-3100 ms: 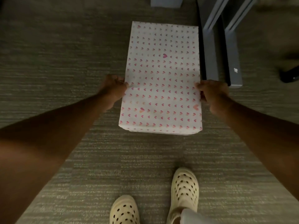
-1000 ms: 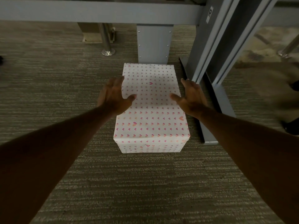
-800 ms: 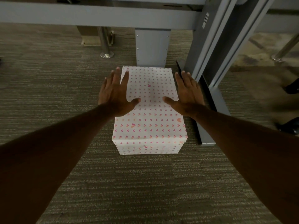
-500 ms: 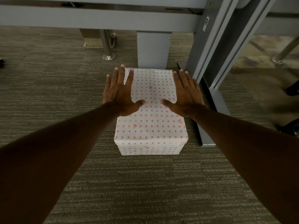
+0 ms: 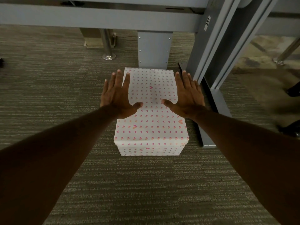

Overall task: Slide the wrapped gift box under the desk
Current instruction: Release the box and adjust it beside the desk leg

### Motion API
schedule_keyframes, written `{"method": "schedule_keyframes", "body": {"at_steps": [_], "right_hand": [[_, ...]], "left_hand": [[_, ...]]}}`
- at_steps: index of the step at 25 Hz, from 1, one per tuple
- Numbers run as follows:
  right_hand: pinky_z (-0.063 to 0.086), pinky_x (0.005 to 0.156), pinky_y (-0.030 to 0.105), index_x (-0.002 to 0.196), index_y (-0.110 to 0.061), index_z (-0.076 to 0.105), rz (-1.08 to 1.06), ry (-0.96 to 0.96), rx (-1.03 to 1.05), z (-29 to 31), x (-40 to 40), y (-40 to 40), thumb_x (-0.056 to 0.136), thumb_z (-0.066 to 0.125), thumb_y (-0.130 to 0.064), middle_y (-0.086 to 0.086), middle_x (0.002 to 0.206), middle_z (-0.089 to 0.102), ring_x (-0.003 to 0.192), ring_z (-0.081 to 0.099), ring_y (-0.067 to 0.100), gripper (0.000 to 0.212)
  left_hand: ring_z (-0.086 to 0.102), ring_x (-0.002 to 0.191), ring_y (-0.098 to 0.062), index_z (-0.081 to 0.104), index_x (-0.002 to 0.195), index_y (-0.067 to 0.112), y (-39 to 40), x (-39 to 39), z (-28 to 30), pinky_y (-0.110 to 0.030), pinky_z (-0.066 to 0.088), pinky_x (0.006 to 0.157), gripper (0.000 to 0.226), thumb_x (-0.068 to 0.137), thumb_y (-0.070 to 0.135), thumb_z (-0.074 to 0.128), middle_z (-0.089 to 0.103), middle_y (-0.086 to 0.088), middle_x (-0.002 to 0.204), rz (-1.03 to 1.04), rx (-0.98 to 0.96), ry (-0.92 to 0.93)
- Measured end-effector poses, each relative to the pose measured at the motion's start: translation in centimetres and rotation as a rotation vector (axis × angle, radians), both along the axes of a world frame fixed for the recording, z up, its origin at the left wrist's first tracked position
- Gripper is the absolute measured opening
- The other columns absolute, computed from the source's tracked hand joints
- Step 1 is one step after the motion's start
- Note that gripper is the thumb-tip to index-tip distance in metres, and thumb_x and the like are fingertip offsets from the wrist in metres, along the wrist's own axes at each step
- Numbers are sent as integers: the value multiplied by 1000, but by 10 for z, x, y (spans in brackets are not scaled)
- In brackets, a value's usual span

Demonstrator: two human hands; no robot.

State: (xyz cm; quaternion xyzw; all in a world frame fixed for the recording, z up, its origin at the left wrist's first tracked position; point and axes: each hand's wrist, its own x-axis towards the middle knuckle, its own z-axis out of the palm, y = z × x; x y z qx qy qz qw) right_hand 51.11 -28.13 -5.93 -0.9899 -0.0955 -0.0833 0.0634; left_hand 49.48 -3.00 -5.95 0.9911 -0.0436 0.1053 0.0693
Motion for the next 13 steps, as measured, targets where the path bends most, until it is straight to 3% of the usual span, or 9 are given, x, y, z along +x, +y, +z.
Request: {"method": "schedule_keyframes", "body": {"at_steps": [5, 9, 11, 13], "right_hand": [[-1, 124, 43, 163, -13, 0, -27, 38, 83, -10, 1, -4, 88, 52, -71, 13, 173, 0, 160, 0, 31, 109], [17, 123, 47, 163, -11, 8, -99, 103, 221, -19, 1, -6, 89, 58, -62, 17, 170, 18, 157, 17, 37, 102], [39, 112, 48, 158, -10, 25, -170, 142, 291, -24, 0, -8, 89, 64, -54, 18, 158, 40, 146, 37, 40, 91], [49, 87, 33, 141, -10, 48, -204, 180, 380, -31, 0, -9, 88, 68, -45, 16, 133, 61, 126, 58, 37, 67]], "left_hand": [[4, 153, -36, 2, 158, 19, 2, 2, -10, -56, 14, 119, 115, 74, 65, 66, 4, -15, 167, 64, -95, 103], [33, 141, -35, 33, 149, 17, 5, 7, -23, -53, 31, 115, 89, 76, 58, 65, 43, -13, 151, 59, -146, 161], [39, 137, -38, 42, 143, 13, 6, 4, -30, -52, 38, 107, 78, 79, 47, 70, 47, -18, 146, 154, -266, 181], [52, 121, -34, 47, 139, 8, 9, 1, -35, -41, 55, 81, 71, 80, 38, 73, 52, -20, 140, 304, -418, 255]]}}
